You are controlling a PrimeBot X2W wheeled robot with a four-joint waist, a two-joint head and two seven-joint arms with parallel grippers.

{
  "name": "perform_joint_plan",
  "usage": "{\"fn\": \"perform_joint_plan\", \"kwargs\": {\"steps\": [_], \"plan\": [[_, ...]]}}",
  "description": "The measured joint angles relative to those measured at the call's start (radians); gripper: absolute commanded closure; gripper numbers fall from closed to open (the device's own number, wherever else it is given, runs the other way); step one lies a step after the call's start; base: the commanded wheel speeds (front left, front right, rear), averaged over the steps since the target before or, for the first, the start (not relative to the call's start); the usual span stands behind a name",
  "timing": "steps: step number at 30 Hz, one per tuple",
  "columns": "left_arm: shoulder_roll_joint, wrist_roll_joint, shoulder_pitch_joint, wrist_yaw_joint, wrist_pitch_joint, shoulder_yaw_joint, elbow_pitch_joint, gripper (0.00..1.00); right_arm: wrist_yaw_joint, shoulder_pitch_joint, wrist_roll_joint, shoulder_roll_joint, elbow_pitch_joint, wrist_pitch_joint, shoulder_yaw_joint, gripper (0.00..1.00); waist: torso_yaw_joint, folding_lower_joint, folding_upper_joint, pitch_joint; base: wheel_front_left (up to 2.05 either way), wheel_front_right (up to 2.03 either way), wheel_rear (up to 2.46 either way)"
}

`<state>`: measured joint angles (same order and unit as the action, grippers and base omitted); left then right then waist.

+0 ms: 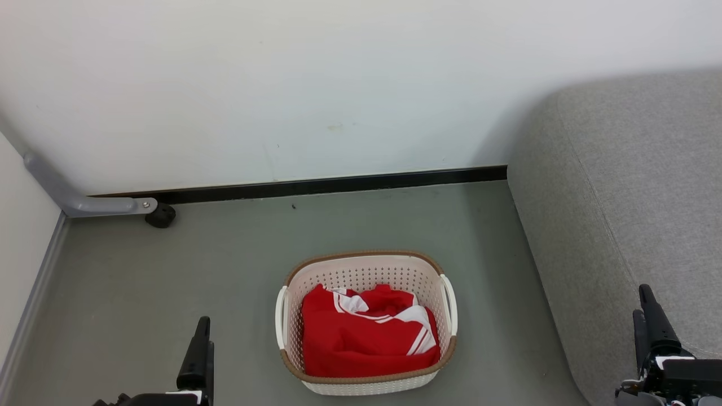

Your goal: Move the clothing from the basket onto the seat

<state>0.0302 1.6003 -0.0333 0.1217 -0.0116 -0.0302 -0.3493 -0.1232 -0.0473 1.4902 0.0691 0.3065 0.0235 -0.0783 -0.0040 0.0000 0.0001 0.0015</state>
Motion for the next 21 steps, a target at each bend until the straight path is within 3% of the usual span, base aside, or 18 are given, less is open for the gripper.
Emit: {"fn": "perform_joint_plan", "kwargs": {"steps": [11,21], "plan": [[0.001,-0.062,-0.006,-0.008,0.042,-0.026,-0.007,0.0,0.0,0.0,-0.082,0.042,-0.008,-0.044,0.042,0.0,0.001,0.0,0.0,-0.003,0.0,0.0,0.0],[0.002,-0.177,-0.016,-0.053,0.076,-0.055,-0.009,0.0,0.0,-0.001,-0.188,0.087,-0.007,-0.085,0.088,0.0,0.0,0.0,0.0,-0.004,0.0,0.0,0.0]]}}
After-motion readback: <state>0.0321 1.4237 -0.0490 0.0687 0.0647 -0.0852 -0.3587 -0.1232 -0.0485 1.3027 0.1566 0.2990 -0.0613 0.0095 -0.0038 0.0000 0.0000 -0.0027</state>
